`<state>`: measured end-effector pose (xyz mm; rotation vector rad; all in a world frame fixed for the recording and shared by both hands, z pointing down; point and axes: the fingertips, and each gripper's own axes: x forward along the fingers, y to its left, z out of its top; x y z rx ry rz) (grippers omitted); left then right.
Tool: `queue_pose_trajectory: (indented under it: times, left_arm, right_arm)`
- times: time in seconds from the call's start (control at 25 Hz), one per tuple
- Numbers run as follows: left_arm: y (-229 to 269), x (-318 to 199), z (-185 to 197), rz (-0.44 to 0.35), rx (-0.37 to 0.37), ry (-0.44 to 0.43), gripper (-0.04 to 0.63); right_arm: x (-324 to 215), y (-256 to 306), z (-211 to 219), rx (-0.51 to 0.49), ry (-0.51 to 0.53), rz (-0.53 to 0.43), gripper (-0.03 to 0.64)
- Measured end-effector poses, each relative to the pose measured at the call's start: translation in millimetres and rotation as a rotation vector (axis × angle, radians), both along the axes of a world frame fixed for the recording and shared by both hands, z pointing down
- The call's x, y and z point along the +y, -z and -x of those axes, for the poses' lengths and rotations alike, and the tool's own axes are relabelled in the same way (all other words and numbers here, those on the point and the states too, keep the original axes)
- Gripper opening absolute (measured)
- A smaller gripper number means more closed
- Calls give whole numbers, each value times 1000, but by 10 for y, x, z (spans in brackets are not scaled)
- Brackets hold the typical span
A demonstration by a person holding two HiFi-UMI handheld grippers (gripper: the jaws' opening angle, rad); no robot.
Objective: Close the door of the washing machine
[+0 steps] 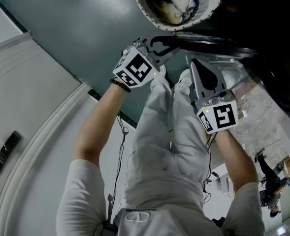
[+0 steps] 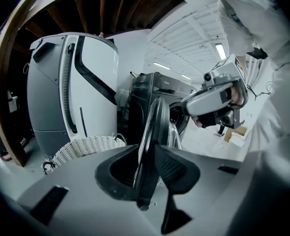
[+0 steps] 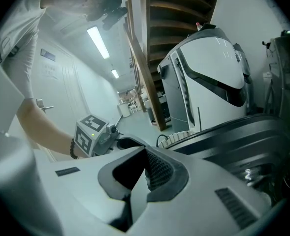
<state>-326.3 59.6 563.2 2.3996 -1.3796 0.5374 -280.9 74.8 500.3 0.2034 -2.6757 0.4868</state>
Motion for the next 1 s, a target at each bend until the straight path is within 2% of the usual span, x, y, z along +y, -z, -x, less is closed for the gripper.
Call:
queue_pose_trajectory:
  times: [0.6,1.0]
  left_arm:
    - [-205,-108,-93,0,0,-82,97]
    - [-228,-125,-137,-17,-46,-144,72]
  right_arm:
    - [-29,-184,28,8,-37,6,11]
    - [-23,-259,-18,15,-71,22,11]
